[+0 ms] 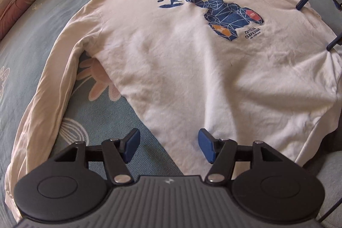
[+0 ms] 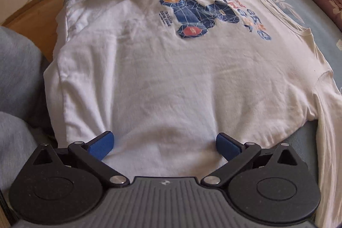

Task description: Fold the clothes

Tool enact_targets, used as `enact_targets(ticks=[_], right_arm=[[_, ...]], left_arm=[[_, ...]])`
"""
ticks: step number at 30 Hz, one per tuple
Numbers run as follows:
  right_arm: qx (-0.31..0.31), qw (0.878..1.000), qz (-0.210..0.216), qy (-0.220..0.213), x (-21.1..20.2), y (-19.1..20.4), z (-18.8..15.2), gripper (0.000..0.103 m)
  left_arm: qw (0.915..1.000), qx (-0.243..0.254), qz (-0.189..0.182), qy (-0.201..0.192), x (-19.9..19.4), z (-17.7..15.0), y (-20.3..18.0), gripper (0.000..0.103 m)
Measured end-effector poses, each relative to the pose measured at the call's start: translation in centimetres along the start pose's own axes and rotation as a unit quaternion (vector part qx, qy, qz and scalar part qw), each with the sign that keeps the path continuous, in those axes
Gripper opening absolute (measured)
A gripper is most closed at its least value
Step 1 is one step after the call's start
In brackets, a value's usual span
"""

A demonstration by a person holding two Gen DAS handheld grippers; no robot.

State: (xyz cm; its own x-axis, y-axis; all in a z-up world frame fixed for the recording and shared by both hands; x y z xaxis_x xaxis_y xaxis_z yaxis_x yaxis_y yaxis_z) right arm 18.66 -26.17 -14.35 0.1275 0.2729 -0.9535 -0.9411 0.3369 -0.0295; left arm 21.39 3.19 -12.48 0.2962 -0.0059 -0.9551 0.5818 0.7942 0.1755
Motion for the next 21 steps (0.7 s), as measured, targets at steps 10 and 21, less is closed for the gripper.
enact_targets(ticks=[10, 21], right_arm=[[-0.001, 0.999, 0.029, -0.029, 0.4, 0.9, 0.0, 0.103], [-0.069, 0.997, -0.001, -0.031, -1.5, 1.5, 2.2, 0.103]], left_arm=[[0.9993, 0.005, -0.038, 0.003, 0.6, -0.3, -1.7, 0.066], [0.9887, 0.127, -0.052, -0.059, -2.4, 0.8, -7.6, 0.066]])
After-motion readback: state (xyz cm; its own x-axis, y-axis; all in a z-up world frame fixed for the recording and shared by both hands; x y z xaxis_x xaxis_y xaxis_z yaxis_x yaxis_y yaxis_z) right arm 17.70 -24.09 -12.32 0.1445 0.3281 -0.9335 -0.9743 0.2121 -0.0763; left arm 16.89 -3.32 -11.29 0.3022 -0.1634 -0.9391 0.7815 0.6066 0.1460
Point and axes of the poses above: each gripper's, at about its wrist camera, not at the fingertips, and x roughly the way its jaws point, y to its left, z to its top, the point moved 6 cm from there along x, roughly the way its jaws point, and after that the axes turned 6 degrees about y, right-handed, at the moved point
